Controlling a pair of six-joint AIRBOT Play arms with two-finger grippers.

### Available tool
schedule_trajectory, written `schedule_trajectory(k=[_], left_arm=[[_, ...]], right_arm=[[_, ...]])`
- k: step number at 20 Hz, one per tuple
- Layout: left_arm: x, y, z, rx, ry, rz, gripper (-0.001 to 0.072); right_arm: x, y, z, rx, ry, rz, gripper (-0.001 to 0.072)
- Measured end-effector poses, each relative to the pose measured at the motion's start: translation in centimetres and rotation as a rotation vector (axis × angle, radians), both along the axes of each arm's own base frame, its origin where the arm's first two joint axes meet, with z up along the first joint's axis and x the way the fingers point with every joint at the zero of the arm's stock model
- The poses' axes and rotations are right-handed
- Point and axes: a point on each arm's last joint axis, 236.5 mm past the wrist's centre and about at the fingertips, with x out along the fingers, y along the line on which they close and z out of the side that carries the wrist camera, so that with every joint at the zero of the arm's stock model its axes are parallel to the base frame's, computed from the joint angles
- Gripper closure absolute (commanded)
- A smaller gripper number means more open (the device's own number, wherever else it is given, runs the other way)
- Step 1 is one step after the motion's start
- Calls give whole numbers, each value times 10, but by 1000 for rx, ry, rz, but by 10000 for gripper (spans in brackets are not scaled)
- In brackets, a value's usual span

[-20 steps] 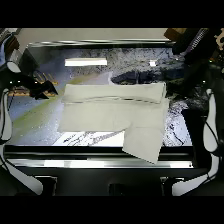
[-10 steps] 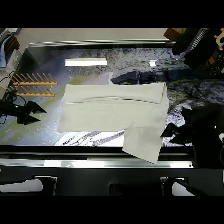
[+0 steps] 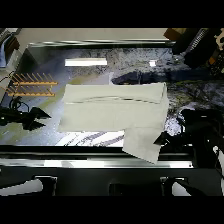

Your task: Fold the clothes and pants, and hang the long-sleeved shirts on hangers.

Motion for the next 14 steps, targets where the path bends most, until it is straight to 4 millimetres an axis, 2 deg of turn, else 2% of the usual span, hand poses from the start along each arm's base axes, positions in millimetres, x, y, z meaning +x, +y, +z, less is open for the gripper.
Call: schedule_trajectory(k=[4, 7, 14], left_arm=[[-1, -1, -5, 4, -6, -2, 55], [-4, -3, -17, 9, -3, 4, 55], [-20, -31, -52, 3, 36, -44, 55]], right_arm=[[8, -3, -3, -16, -34, -18, 662], [12, 0, -1, -2, -44, -32, 661], [14, 9, 10, 42, -53, -48, 661]])
